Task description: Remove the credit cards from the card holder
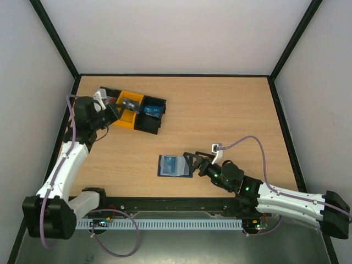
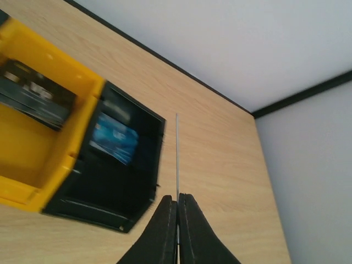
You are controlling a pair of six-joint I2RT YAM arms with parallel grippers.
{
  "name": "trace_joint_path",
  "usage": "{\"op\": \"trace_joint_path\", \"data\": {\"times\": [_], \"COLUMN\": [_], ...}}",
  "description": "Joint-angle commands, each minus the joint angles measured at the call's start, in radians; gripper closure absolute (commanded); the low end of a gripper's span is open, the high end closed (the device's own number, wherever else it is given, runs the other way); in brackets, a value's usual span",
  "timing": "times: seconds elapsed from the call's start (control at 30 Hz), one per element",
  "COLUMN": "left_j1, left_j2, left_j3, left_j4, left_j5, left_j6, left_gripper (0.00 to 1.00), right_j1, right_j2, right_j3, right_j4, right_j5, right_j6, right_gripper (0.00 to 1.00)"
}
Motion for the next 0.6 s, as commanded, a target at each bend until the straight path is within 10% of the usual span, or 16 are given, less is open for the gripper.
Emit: {"op": "trace_joint_path", "data": {"times": [0.0, 0.57], "left_j1": [0.067, 0.098], "left_j2": [0.078, 0.558], "left_j3": [0.094, 0.272], "left_j4": [-0.07, 0.056], "left_j5": [-0.033, -0.172], "left_j6": [0.099, 0.125], "left_gripper": [0.97, 0.97], "right_j1": [0.007, 0.007], "right_j2": [-0.03, 0.009], "right_j3": [-0.008, 0.077], "right_j4": [-0.043, -0.129], "right_j5": [0.045, 0.041], "right_j6": [-0.051, -0.143], "right_gripper": [0.02, 0.02]}}
